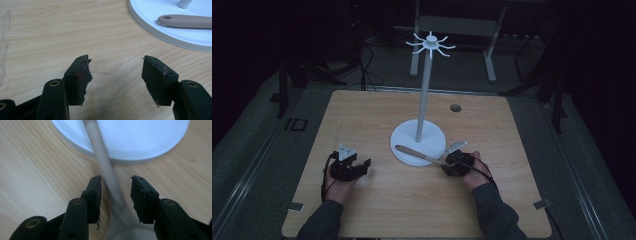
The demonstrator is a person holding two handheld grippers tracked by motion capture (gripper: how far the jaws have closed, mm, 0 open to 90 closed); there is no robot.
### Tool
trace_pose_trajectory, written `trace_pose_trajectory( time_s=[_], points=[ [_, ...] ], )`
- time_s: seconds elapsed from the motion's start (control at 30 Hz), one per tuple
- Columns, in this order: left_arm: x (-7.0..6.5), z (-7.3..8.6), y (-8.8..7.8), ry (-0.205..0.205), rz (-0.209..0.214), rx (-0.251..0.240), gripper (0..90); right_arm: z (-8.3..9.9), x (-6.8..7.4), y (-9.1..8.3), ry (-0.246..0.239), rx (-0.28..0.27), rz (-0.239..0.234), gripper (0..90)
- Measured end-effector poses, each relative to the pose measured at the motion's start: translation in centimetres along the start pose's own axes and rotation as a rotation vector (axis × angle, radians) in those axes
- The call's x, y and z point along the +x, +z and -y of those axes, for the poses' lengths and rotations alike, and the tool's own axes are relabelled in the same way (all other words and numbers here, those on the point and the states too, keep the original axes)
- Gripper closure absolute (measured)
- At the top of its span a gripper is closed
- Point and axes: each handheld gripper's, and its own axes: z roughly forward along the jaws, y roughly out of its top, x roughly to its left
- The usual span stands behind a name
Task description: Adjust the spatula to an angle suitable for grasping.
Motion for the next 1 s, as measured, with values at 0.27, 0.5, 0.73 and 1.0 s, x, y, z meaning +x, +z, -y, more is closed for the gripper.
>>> trace_pose_trajectory(
  time_s=[0.27,0.5,0.73,1.0],
  points=[
    [0.0,0.0,0.0,0.004,0.000,0.000,39.3,-0.1,-0.2,0.7,-0.033,0.049,-0.039,72.1],
    [0.1,0.0,0.0,-0.002,0.000,0.000,39.4,1.4,-0.3,-0.5,-0.066,0.059,-0.037,76.8],
    [0.0,0.0,0.1,-0.002,-0.002,0.001,39.4,4.5,-1.0,-2.4,-0.054,0.064,-0.029,76.9],
    [0.0,0.0,0.1,0.001,0.000,0.006,39.3,6.7,-1.8,-4.0,-0.018,0.093,-0.020,76.2]
  ],
)
